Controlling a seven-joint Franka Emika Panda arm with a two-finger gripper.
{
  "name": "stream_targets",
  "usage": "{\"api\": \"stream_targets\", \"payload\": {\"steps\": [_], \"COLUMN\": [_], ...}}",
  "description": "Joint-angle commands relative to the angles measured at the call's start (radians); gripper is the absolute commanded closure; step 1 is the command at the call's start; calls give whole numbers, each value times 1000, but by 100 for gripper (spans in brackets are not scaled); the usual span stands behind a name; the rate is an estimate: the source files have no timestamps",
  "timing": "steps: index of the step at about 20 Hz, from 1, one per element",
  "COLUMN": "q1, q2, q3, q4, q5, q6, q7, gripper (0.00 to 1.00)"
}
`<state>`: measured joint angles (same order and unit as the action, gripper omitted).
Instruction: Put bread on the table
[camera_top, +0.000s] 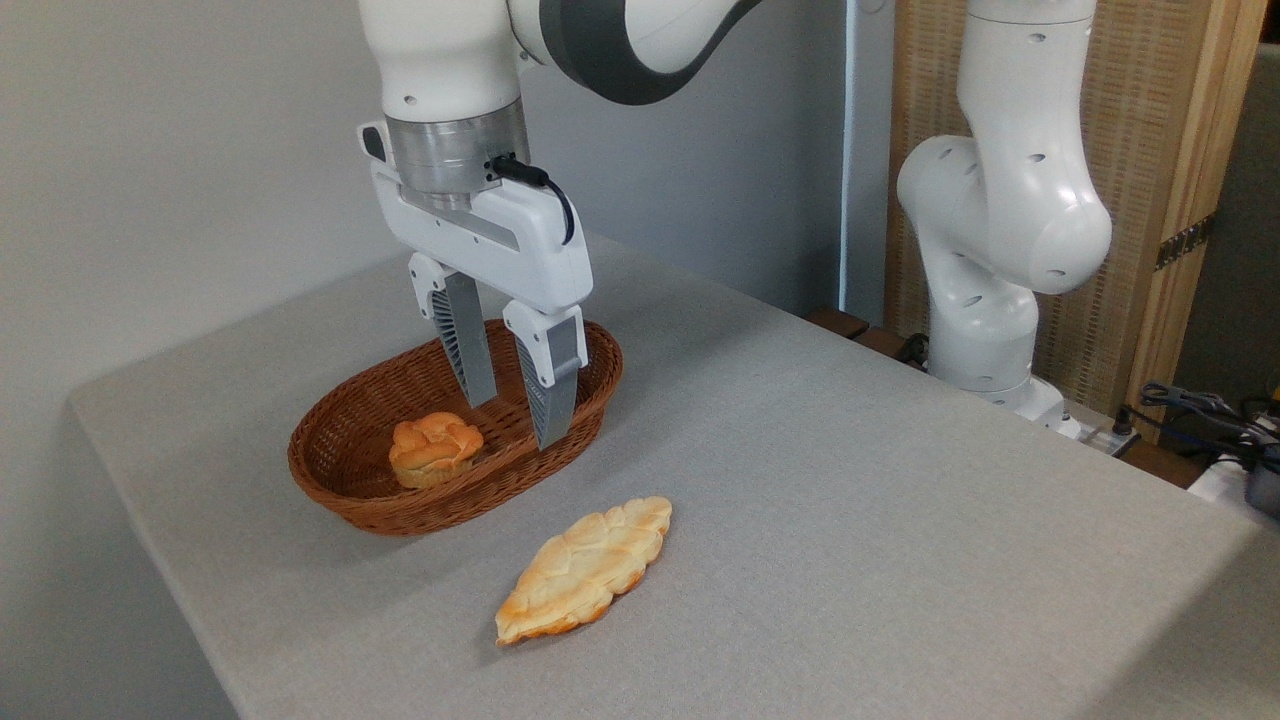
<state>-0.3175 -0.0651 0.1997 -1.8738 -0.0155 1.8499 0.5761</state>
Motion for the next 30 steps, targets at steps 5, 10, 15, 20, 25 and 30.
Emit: {"api": "stream_targets", "payload": {"steps": [5,10,15,20,25,30], "q1": [-5,-5,-41,-109,-175,-189], "q2": [-13,-15,-10,30,85,126], "q3": [7,3,-8,-9,-9,-16], "q4": [2,2,-4,-10,-51,-53], "q5": [8,6,-55,-118,-119,-118], "q6": [-21,-15,87,143,236,253], "q7": [-9,-7,-18,-18,-9,-7], "gripper": [0,0,0,0,0,0]}}
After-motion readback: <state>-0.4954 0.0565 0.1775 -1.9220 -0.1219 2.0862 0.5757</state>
